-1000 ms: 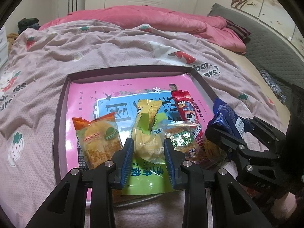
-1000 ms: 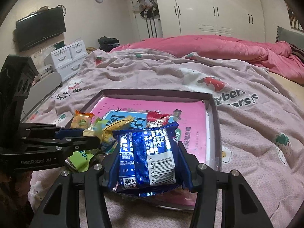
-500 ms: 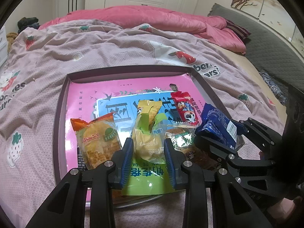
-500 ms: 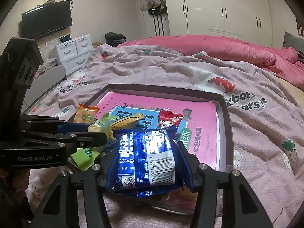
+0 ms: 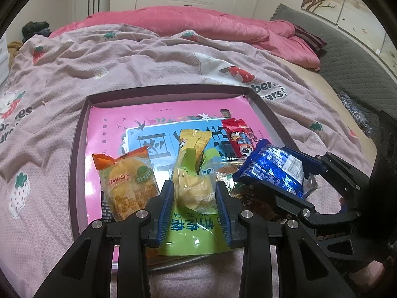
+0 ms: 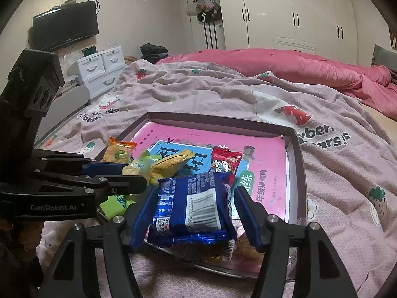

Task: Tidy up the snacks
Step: 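Lower the green bag into the tray with the left tool while the right tool lowers the blue pack, then open both tools to release the bags in the tray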

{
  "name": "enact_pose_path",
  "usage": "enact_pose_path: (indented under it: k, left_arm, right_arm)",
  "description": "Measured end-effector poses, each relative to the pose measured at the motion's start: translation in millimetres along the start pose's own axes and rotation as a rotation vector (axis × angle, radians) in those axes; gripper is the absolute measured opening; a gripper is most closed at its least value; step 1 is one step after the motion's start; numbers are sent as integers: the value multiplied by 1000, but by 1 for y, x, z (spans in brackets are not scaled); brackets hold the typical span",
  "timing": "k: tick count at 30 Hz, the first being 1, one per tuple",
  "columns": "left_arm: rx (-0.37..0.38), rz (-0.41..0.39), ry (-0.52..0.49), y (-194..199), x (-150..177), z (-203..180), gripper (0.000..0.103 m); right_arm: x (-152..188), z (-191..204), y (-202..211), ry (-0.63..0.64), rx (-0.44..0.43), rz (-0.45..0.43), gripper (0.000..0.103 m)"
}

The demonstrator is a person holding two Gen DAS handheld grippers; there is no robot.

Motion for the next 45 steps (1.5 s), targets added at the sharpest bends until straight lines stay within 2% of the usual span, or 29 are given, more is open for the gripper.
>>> enact_pose_path:
  k: [7, 16, 31, 45]
  left_arm:
    - [2, 2, 0, 1, 1, -1, 37]
    - [7, -2, 0, 3, 1, -2, 42]
    - [-17, -16, -6, 17, 0, -4, 59]
    - [-77, -38, -31, 45, 10, -12, 74]
  right_arm:
    - [-3, -1, 7, -4, -1, -15, 64]
    - [-4, -5, 13, -13, 19, -28, 64]
    - [-6, -12, 27, -31, 53, -53, 65]
    - [-1, -17, 55, -67, 103, -56, 72]
Point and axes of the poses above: each gripper's, at about its wrist camera, not at the fingertips, and y roughly against the way its jaws point, z to its left, x to its underside, the point moved 7 cm from there along -y, roughly the way its jaws point, and after that the axes turned 13 degrees about x, right-handed, at the moved point
